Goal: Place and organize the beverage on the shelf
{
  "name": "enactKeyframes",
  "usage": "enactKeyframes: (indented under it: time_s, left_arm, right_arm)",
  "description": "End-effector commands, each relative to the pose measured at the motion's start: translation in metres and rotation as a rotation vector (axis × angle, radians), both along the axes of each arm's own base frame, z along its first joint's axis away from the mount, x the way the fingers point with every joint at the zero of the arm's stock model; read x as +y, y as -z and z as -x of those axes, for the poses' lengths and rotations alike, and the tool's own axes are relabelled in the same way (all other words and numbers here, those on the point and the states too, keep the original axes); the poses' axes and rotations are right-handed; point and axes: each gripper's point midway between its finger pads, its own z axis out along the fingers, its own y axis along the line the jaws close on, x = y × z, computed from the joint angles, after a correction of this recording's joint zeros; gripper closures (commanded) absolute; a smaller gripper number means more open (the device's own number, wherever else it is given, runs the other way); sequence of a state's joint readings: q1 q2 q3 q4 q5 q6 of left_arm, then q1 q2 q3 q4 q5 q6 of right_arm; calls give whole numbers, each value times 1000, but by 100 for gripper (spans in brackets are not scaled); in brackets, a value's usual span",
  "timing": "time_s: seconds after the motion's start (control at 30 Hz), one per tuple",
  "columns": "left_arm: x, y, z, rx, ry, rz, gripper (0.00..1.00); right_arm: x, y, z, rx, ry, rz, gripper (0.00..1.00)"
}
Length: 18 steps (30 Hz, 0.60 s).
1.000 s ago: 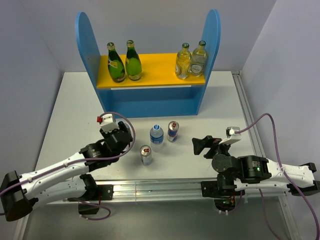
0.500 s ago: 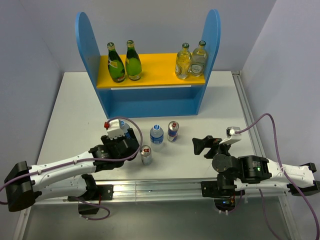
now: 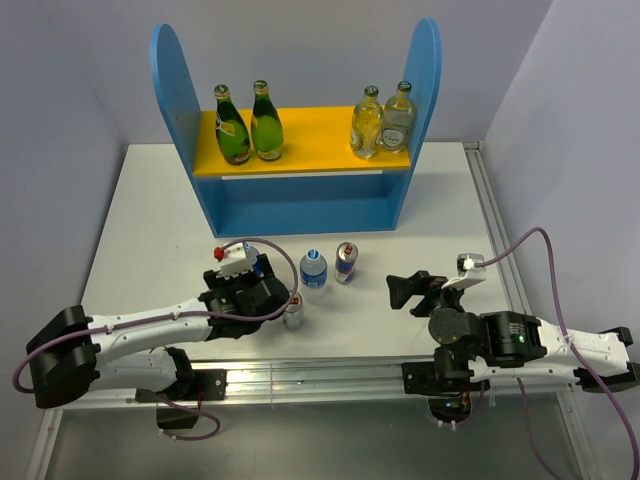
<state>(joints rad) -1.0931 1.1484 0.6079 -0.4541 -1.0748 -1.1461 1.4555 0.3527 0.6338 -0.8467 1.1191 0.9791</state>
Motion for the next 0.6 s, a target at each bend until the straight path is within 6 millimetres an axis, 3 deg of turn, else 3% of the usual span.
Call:
enactKeyframes:
  time_s: [0.0, 0.27, 0.43, 0.57]
  left_arm:
    - [-6, -17, -14, -105, -48, 30, 1]
    - [-10, -15, -26, -145, -71, -39, 2]
    - [4, -7, -38, -137, -119, -80, 4]
    - [9, -4, -43, -146, -124, -65, 28]
  right_arm:
    - [-3, -6, -2, -18, 20, -37, 0]
    - [-3, -8, -1, -22, 9, -59, 0]
    - [-3, -8, -1, -24, 6, -61, 0]
    - [-3, -8, -1, -24, 4, -60, 0]
